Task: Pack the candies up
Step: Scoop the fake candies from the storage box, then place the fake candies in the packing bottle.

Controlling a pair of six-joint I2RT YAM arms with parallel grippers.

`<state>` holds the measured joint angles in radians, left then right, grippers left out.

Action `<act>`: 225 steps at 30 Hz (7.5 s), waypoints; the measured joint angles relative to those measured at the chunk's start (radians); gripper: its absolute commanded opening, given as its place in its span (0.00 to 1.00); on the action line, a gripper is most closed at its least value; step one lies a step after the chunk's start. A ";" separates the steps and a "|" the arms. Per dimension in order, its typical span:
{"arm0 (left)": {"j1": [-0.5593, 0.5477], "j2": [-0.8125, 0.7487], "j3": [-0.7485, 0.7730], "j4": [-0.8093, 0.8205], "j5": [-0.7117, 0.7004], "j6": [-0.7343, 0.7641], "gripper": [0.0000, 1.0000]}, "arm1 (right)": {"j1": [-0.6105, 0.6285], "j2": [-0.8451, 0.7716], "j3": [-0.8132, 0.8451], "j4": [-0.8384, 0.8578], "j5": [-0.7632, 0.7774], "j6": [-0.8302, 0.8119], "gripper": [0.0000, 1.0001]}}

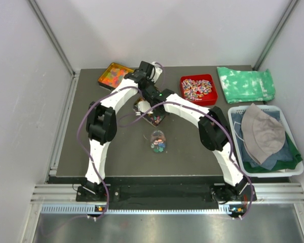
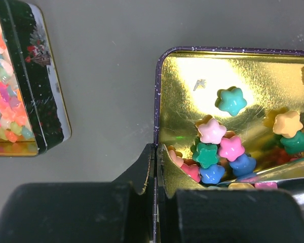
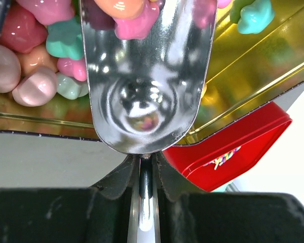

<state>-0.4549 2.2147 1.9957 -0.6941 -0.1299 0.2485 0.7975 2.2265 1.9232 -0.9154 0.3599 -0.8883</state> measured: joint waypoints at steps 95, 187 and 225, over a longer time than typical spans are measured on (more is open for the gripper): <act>-0.014 -0.063 -0.116 0.119 0.066 0.013 0.18 | 0.039 -0.033 -0.135 0.282 0.068 0.079 0.00; 0.080 0.002 -0.144 0.249 -0.168 0.151 0.32 | -0.037 -0.165 -0.184 0.295 -0.064 0.288 0.00; 0.262 0.057 -0.010 0.103 0.137 -0.082 0.33 | -0.142 -0.536 -0.523 0.325 -0.356 0.341 0.00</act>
<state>-0.1932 2.2715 1.9854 -0.5907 0.0071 0.1669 0.6552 1.6909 1.3998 -0.5903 0.0044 -0.5472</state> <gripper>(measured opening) 0.327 0.106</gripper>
